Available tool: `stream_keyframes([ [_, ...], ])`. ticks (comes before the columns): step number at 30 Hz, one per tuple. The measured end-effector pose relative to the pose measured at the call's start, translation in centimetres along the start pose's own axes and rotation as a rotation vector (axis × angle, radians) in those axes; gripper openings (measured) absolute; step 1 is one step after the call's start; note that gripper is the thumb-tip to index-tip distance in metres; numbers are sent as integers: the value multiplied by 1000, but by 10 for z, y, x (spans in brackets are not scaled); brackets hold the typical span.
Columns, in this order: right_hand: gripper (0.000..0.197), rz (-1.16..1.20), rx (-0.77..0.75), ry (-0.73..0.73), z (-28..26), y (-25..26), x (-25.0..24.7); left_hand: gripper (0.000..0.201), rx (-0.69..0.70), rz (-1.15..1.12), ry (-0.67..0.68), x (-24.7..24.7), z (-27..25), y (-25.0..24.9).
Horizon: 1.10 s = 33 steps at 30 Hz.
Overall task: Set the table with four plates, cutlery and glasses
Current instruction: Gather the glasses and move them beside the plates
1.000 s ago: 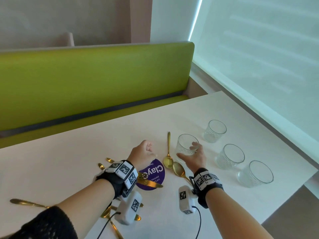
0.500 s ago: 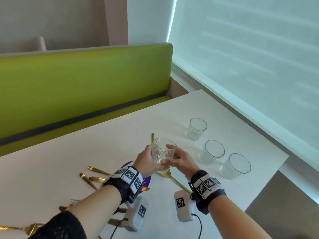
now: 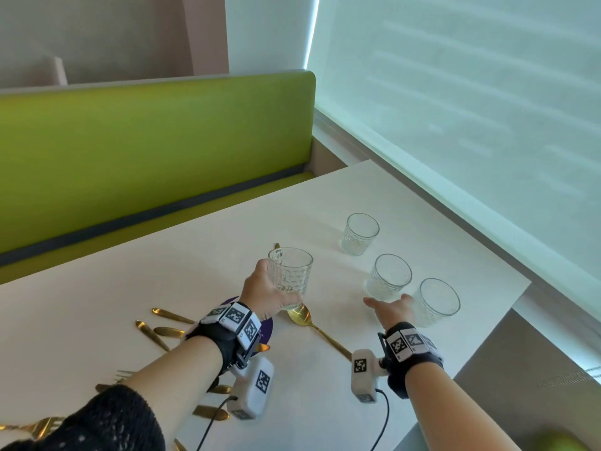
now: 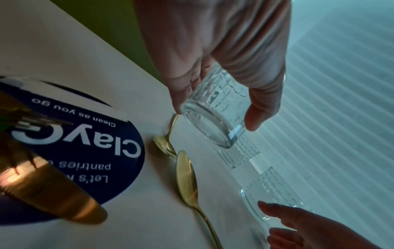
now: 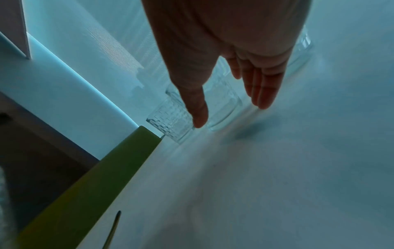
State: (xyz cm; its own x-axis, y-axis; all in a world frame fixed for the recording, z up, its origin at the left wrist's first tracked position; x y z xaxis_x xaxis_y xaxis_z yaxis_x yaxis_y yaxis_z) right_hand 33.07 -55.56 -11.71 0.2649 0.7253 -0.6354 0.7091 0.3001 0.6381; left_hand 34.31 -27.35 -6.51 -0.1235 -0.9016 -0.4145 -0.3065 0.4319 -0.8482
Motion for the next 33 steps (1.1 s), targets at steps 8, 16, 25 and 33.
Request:
stream_keyframes([
  [8, 105, 153, -22, -158, 15, 10, 11, 68, -43, -47, -39, -15, -4, 12],
  [16, 80, 155, -55, -202, 22, 12, 12, 72, -109, -33, -111, -40, -15, 42],
  [25, 70, 83, -214, -113, -50, 31, 32, 80, -79, -74, -143, -76, -50, 63],
  [33, 71, 61, -426, 53, -190, 54, 80, 82, -42, -137, -152, -140, -134, 104],
])
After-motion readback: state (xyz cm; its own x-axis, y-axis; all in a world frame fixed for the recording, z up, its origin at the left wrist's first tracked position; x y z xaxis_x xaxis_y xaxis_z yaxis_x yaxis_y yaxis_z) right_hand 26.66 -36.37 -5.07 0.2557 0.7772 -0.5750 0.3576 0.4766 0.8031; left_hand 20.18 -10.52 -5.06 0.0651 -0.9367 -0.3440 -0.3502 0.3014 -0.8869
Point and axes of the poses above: each hand's wrist, its own z-axis towards the middle knuckle, its own x-axis out of the palm, y = z × x, the point moved 5 cm from there along z, towards the middle knuckle, and after that the axes turned 3 degrees about -z, right-handed, at the moved point
